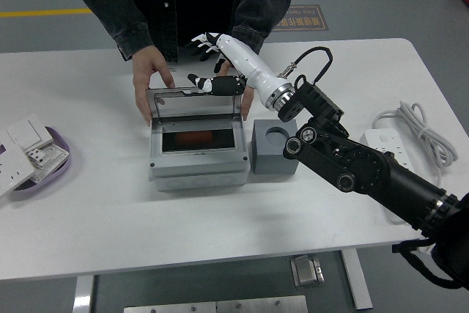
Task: Pick up the cylinder from the cube,place it in the box,flap close box
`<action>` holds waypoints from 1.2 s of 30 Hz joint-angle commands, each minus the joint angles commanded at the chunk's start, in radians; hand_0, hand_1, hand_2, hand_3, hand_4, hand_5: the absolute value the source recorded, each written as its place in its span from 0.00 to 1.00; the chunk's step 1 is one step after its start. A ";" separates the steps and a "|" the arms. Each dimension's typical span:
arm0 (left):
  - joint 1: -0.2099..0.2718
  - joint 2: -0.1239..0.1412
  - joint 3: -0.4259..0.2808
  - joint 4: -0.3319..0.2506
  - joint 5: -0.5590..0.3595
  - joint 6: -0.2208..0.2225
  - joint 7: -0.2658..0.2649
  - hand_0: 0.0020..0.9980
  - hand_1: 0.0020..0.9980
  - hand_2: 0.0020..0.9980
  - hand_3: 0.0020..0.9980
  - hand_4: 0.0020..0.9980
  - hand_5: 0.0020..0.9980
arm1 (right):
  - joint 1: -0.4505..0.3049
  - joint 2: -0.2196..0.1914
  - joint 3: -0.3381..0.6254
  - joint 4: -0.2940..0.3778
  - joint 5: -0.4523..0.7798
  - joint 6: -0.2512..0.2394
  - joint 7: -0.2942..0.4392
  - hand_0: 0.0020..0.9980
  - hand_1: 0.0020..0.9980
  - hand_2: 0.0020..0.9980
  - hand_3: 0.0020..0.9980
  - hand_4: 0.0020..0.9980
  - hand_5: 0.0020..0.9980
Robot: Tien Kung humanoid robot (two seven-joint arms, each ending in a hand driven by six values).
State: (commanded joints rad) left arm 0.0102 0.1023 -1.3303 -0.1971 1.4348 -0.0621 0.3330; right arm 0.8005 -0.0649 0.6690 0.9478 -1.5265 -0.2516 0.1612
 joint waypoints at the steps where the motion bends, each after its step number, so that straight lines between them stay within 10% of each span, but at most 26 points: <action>1: 0.000 0.000 0.000 0.000 0.000 0.000 0.000 0.60 0.58 0.56 0.60 0.66 0.20 | 0.001 0.002 -0.001 -0.014 -0.006 0.003 0.002 0.41 0.56 0.64 0.67 0.69 0.15; 10: -0.003 0.000 0.003 0.001 -0.002 0.000 -0.003 0.60 0.58 0.56 0.60 0.66 0.20 | -0.005 0.004 -0.017 -0.023 -0.048 0.015 -0.008 0.40 0.55 0.63 0.67 0.68 0.15; 36: 0.001 -0.008 0.026 0.005 -0.031 0.004 -0.013 0.60 0.58 0.56 0.60 0.66 0.20 | -0.153 -0.091 -0.124 0.316 -0.365 0.058 -0.155 0.38 0.52 0.62 0.67 0.67 0.18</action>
State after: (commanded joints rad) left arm 0.0108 0.0942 -1.3041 -0.1917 1.4039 -0.0582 0.3203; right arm 0.6476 -0.1562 0.5452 1.2634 -1.8911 -0.1932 0.0057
